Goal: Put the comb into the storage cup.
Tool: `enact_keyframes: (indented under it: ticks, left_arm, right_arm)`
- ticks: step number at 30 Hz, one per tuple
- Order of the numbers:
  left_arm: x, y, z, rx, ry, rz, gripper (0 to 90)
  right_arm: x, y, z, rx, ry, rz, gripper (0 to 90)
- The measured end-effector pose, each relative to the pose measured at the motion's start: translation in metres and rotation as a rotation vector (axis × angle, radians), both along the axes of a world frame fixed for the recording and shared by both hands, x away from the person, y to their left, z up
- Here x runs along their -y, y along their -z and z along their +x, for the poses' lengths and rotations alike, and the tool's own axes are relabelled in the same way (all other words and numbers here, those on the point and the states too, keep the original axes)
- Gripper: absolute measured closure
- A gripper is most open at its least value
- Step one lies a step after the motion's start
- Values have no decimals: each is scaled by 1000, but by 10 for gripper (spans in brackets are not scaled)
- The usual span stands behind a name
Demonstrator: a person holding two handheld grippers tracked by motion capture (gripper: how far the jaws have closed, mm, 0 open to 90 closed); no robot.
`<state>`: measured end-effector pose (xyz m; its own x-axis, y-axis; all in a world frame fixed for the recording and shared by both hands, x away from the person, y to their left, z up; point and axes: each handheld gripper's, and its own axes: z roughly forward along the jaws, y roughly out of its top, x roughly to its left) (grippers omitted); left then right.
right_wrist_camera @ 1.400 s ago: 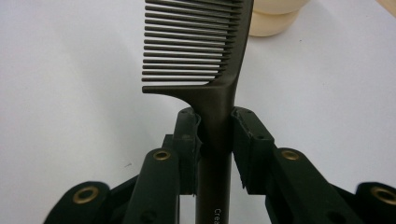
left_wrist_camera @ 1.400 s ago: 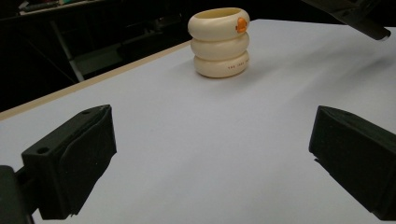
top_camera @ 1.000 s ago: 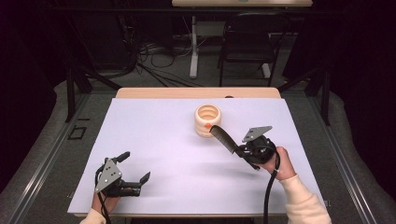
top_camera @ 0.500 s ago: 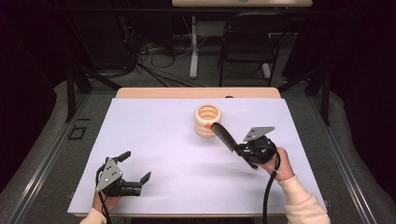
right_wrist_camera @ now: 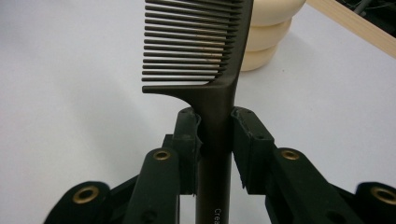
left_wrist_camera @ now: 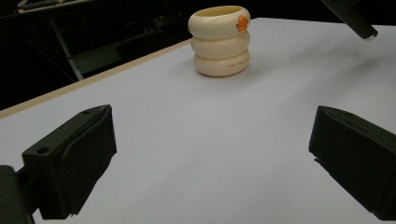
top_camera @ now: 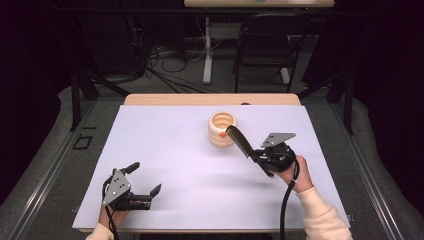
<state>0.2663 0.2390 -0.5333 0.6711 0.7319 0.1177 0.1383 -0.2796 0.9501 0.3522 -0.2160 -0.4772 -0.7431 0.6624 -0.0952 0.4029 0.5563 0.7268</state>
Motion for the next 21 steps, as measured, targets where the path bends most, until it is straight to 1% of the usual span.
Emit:
enact_keyframes:
  ticks: [6, 11, 17, 21]
  left_arm:
    - [0, 0, 0, 1, -2, 1, 7]
    - [0, 0, -1, 1, -5, 2, 7]
    - [-1, 0, 0, 2, -6, 2, 7]
    - [-1, 0, 0, 0, -9, -1, 7]
  right_arm:
    - [-2, -2, 4, 12, 9, 21, 721]
    - [-5, -3, 6, 22, 18, 29, 721]
    - [-10, -4, 11, 22, 18, 29, 721]
    - [-13, -5, 15, 30, 19, 31, 722]
